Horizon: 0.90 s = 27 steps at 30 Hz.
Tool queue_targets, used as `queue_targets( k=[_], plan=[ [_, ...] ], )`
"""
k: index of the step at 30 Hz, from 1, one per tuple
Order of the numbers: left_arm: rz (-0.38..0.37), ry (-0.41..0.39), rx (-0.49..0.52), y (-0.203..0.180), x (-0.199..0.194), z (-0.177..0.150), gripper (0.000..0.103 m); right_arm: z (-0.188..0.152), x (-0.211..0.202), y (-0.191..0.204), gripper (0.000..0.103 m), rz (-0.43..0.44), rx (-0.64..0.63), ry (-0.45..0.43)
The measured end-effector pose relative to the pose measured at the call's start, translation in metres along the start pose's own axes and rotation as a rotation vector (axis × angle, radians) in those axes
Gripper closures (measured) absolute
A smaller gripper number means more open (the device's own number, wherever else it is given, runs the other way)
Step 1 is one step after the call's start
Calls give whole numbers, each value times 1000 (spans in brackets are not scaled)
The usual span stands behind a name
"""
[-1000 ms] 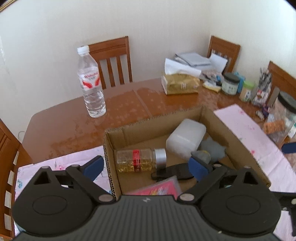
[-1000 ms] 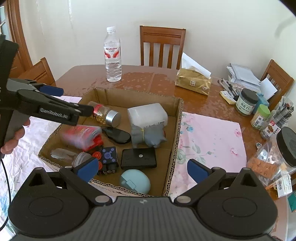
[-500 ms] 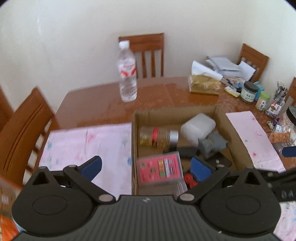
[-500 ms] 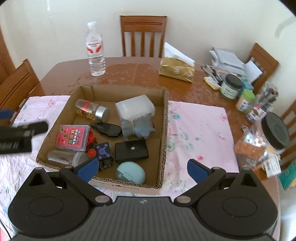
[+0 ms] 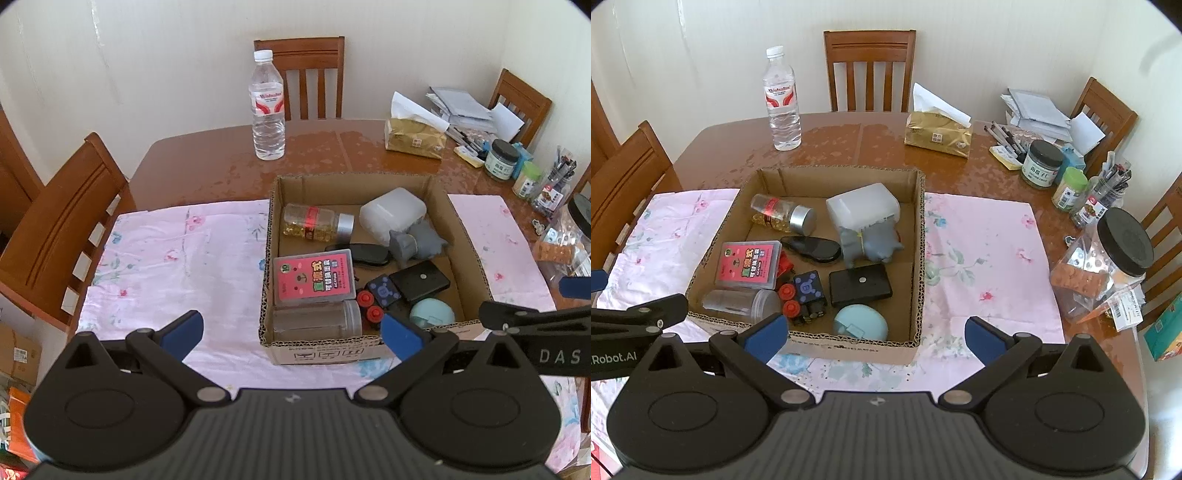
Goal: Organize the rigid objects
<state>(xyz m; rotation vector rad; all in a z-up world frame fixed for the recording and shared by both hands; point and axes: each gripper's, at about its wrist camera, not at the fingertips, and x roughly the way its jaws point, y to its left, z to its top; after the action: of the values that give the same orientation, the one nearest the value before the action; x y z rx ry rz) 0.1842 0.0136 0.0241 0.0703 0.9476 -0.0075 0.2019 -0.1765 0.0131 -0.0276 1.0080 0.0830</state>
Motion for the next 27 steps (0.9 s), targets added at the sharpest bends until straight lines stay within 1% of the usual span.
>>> queue_targets(
  k=[19, 27],
  plan=[
    [24, 19, -11, 2, -3, -1, 1, 0, -6, 3, 0, 1, -1, -10],
    [32, 16, -11, 3, -5, 1, 1, 1, -6, 3, 0, 1, 0, -12]
  ],
)
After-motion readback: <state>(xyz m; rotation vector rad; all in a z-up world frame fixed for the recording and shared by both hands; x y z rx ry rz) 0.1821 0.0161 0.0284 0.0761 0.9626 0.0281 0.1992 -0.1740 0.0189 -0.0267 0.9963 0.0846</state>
